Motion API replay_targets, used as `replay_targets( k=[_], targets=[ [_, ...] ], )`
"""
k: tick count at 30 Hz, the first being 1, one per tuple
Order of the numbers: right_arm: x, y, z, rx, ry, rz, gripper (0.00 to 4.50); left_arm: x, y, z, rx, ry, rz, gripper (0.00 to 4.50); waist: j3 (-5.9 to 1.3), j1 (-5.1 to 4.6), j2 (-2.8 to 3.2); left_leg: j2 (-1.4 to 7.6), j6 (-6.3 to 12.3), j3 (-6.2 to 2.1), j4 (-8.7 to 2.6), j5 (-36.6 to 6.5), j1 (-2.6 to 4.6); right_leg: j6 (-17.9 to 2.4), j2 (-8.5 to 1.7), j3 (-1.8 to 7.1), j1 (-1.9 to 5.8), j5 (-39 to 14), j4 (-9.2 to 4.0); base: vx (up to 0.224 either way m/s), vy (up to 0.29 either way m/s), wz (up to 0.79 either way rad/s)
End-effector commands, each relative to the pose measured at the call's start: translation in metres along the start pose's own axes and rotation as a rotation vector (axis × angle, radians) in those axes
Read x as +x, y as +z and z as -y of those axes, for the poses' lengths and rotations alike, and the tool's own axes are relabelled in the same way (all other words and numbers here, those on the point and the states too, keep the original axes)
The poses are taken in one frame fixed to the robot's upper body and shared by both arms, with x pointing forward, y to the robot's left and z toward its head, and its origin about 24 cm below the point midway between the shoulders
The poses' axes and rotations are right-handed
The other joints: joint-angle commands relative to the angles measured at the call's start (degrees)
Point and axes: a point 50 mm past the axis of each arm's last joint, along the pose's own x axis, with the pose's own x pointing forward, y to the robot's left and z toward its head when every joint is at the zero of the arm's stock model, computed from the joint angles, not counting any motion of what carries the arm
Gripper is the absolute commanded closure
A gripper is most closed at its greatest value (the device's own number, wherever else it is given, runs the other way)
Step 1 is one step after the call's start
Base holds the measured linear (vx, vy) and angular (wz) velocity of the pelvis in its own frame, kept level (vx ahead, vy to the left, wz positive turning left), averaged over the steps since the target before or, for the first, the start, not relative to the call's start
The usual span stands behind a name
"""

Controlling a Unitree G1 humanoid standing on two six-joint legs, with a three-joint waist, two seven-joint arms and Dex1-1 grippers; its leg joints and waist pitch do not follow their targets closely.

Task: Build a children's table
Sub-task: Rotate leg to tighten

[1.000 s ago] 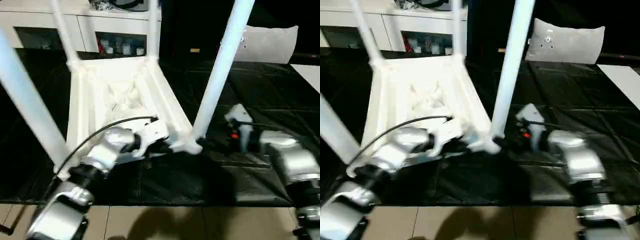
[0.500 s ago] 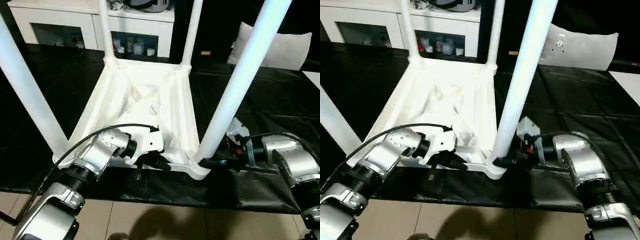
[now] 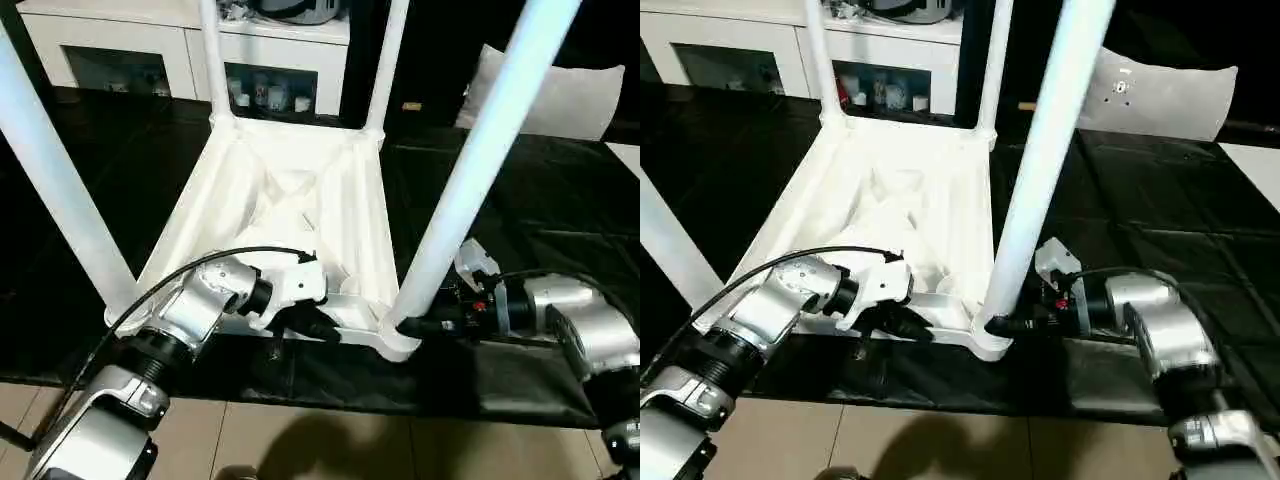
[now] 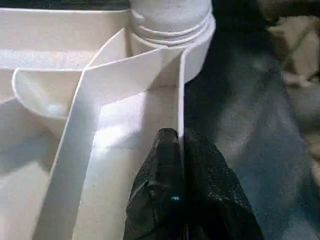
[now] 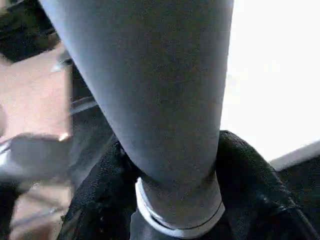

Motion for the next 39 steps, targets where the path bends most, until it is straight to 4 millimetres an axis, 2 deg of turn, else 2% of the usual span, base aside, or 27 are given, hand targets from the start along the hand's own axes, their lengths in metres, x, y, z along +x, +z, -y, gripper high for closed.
replay_targets(
  k=[1, 2, 3, 4, 5, 6, 7, 8, 9, 10, 11, 12, 13, 14, 15, 16, 17, 19, 22, 26, 27, 29, 33, 36, 37, 39],
  targets=[
    [0.023, 0.009, 0.001, 0.034, -0.103, 0.046, 2.53, 0.023, 0.02, -0.001, -0.034, 0.061, 0.072, 4.5, -3.4, -0.45, -0.45, 2.35, 0.68, -0.33, -4.28, -13.2, 0.11, -7.8, -3.8, 2.51, 3.05, -24.9, -3.99, 0.0, 0.0, 0.0],
    [0.03, 0.011, 0.006, 0.067, -0.194, 0.058, 2.54, 0.028, 0.024, -0.003, -0.07, 0.102, 0.089, 4.5, -3.07, -1.35, -0.22, 2.02, -0.76, -0.7, -4.37, -16.5, 0.36, -5.2, -3.91, 1.89, 2.82, -32.3, -5.04, 0.0, 0.0, 0.0],
    [0.031, 0.011, 0.007, 0.073, -0.214, 0.06, 2.54, 0.028, 0.024, -0.003, -0.078, 0.113, 0.09, 4.5, -3.02, -1.78, -0.37, 1.89, -0.98, -0.79, -4.34, -17.2, 0.3, -4.1, -4.01, 1.65, 2.85, -34.6, -5.44, 0.0, 0.0, 0.0],
    [0.039, 0.015, 0.013, 0.099, -0.332, 0.072, 2.54, 0.034, 0.029, -0.006, -0.121, 0.168, 0.094, 4.5, -3.23, -2.58, -0.56, 1.87, -1.56, -0.94, -4.25, -17.3, 0.08, -2.9, -4.05, 1.44, 3.01, -35.9, -5.55, 0.0, 0.0, 0.0],
    [0.039, 0.015, 0.013, 0.099, -0.332, 0.072, 2.54, 0.034, 0.029, -0.006, -0.121, 0.168, 0.094, 4.5, -3.14, -2.98, -0.49, 1.81, -1.59, -1.11, -4.3, -17.4, 0.03, -2.6, -4.11, 1.24, 2.88, -36.5, -5.77, 0.0, 0.0, 0.0],
    [0.042, 0.016, 0.016, 0.114, -0.392, 0.076, 2.56, 0.037, 0.031, -0.007, -0.142, 0.193, 0.093, 4.5, -3.26, -3.49, -0.61, 1.54, -1.1, -1.05, -4.0, -17.9, 0.15, -1.6, -4.03, 1.01, 2.77, -37.6, -6.26, 0.0, 0.0, 0.0],
    [0.045, 0.017, 0.019, 0.138, -0.45, 0.075, 2.56, 0.04, 0.032, -0.008, -0.157, 0.215, 0.087, 4.5, -3.09, -4.0, -0.62, 1.38, -0.52, -0.9, -3.9, -17.7, 0.23, -1.5, -3.91, 1.06, 2.4, -38.1, -6.48, 0.0, 0.0, 0.0],
    [0.051, 0.019, 0.024, 0.17, -0.57, 0.07, 2.56, 0.047, 0.037, -0.01, -0.184, 0.285, 0.081, 4.5, -3.13, -4.37, -0.62, 1.29, -0.38, -0.95, -3.85, -17.5, 0.05, -1.1, -3.8, 0.79, 2.47, -38.7, -6.62, 0.0, 0.0, 0.0],
    [0.054, 0.019, 0.027, 0.185, -0.624, 0.075, 2.56, 0.051, 0.042, -0.012, -0.202, 0.322, 0.093, 4.5, -3.23, -4.46, -0.63, 1.3, -0.48, -0.98, -3.76, -17.3, 0.11, -1.1, -3.87, 0.76, 2.45, -38.5, -6.57, 0.0, 0.0, 0.0],
    [0.055, 0.02, 0.027, 0.188, -0.638, 0.077, 2.56, 0.053, 0.043, -0.012, -0.207, 0.333, 0.097, 4.5, -3.46, -4.58, -0.56, 1.36, -0.4, -0.93, -3.8, -16.3, 0.12, -1.6, -3.83, 1.0, 2.39, -36.2, -6.33, 0.0, 0.0, 0.0],
    [0.057, 0.021, 0.027, 0.18, -0.649, 0.088, 2.23, 0.054, 0.046, -0.013, -0.217, 0.352, 0.106, 4.5, -3.61, -4.57, -0.66, 1.52, 0.2, -0.94, -3.99, -15.4, -0.14, -2.3, -3.75, 1.18, 2.67, -33.0, -5.93, 0.0, 0.0, 0.0],
    [0.058, 0.024, 0.026, 0.181, -0.647, 0.122, 2.03, 0.056, 0.048, -0.013, -0.204, 0.359, 0.106, 4.5, -3.64, -4.57, -0.86, 1.63, 0.55, -0.81, -4.04, -14.7, -0.23, -2.7, -3.66, 1.36, 2.68, -31.3, -5.69, 0.0, 0.0, 0.0],
    [0.058, 0.027, 0.025, 0.175, -0.638, 0.162, 1.9, 0.057, 0.05, -0.012, -0.182, 0.362, 0.097, 4.5, -3.71, -4.34, -0.74, 1.71, 1.29, -0.62, -4.04, -13.8, -0.07, -3.7, -3.67, 1.67, 2.48, -28.5, -5.43, 0.0, 0.0, 0.0],
    [0.058, 0.029, 0.023, 0.169, -0.623, 0.182, 1.87, 0.057, 0.051, -0.012, -0.168, 0.359, 0.091, 4.5, -3.95, -4.15, -0.77, 1.74, 1.91, -0.57, -4.01, -11.7, -0.47, -4.8, -3.65, 1.85, 2.96, -24.7, -4.73, 0.0, 0.0, 0.0],
    [0.058, 0.029, 0.023, 0.166, -0.621, 0.183, 1.79, 0.057, 0.05, -0.011, -0.167, 0.358, 0.09, 4.5, -4.05, -3.97, -0.77, 1.81, 2.2, -0.51, -4.0, -10.5, -0.53, -5.5, -3.64, 1.96, 3.03, -22.5, -4.44, 0.0, 0.0, 0.0],
    [0.057, 0.029, 0.022, 0.158, -0.607, 0.179, 1.79, 0.056, 0.05, -0.011, -0.161, 0.355, 0.089, 4.5, -3.98, -3.72, -0.52, 1.83, 2.67, -0.36, -3.9, -9.1, -0.52, -6.8, -3.5, 2.12, 2.95, -19.2, -4.0, 0.0, 0.0, 0.0],
    [0.053, 0.027, 0.021, 0.141, -0.589, 0.172, 1.55, 0.054, 0.048, -0.011, -0.144, 0.349, 0.085, 4.5, -3.99, -3.41, -0.57, 1.85, 3.09, -0.24, -3.87, -8.2, -0.61, -7.6, -3.45, 2.11, 3.18, -17.3, -3.77, 0.0, 0.0, 0.0],
    [0.049, 0.025, 0.022, 0.132, -0.586, 0.167, 1.44, 0.052, 0.046, -0.012, -0.13, 0.347, 0.079, 4.5, -4.0, -3.0, -0.7, 1.77, 3.65, -0.13, -3.84, -6.9, -0.68, -8.1, -3.45, 2.16, 3.43, -15.7, -3.65, 0.0, 0.0, 0.0],
    [0.038, 0.022, 0.023, 0.097, -0.558, 0.146, 1.13, 0.046, 0.041, -0.012, -0.101, 0.321, 0.075, 4.5, -4.02, -2.73, -0.45, 1.9, 3.65, -0.12, -3.87, -6.7, -0.48, -8.7, -3.48, 2.17, 3.44, -15.3, -3.61, 0.0, 0.0, 0.0],
    [0.017, 0.017, 0.023, -0.013, -0.452, 0.079, 0.81, 0.034, 0.028, -0.011, -0.035, 0.234, 0.033, 4.5, -3.88, -2.58, -0.35, 2.11, 3.57, -0.09, -3.92, -8.6, -0.34, -8.7, -3.6, 2.23, 3.42, -16.7, -3.77, 0.0, 0.0, 0.0],
    [0.014, 0.017, 0.022, -0.031, -0.429, 0.07, 0.59, 0.032, 0.026, -0.011, -0.025, 0.22, 0.024, 4.5, -3.88, -2.45, -0.36, 2.13, 3.56, -0.08, -3.88, -8.8, -0.28, -8.8, -3.57, 2.25, 3.41, -16.7, -3.78, 0.0, 0.0, 0.0],
    [0.008, 0.017, 0.021, -0.051, -0.393, 0.059, 0.53, 0.028, 0.022, -0.011, -0.011, 0.199, 0.005, 4.5, -3.82, -2.25, -0.44, 2.16, 3.41, -0.07, -3.92, -9.3, -0.19, -9.4, -3.56, 2.34, 3.35, -16.0, -3.54, 0.0, 0.0, 0.0],
    [-0.009, 0.021, 0.016, -0.134, -0.248, 0.025, 0.17, 0.017, 0.014, -0.007, 0.048, 0.099, -0.004, 4.5, -3.71, -1.85, -0.29, 2.28, 2.98, -0.19, -4.01, -11.5, 0.01, -8.7, -3.69, 2.25, 3.39, -19.0, -3.87, 0.0, 0.0, 0.0],
    [-0.017, 0.022, 0.008, -0.203, -0.085, -0.003, 0.17, 0.009, 0.008, 0.001, 0.097, -0.028, -0.017, 4.5, -3.78, -1.43, -0.46, 2.41, 3.34, -0.18, -3.92, -11.2, -0.1, -9.1, -3.8, 2.36, 3.44, -17.8, -3.54, 0.0, 0.0, 0.0],
    [-0.018, 0.021, 0.008, -0.197, -0.058, -0.005, 0.38, 0.007, 0.007, 0.002, 0.101, -0.052, -0.023, 4.5, -3.79, -1.24, -0.41, 2.53, 3.58, -0.1, -3.93, -10.9, -0.03, -9.8, -3.76, 2.4, 3.37, -16.9, -3.41, 0.0, 0.0, 0.0],
    [-0.019, 0.021, 0.008, -0.192, -0.027, -0.004, 0.52, 0.006, 0.006, 0.004, 0.103, -0.073, -0.029, 4.5, -3.76, -0.92, -0.27, 2.63, 3.57, 0.0, -3.86, -10.7, 0.14, -10.8, -3.62, 2.34, 3.22, -16.1, -3.26, 0.0, 0.0, 0.0]
  ],
)
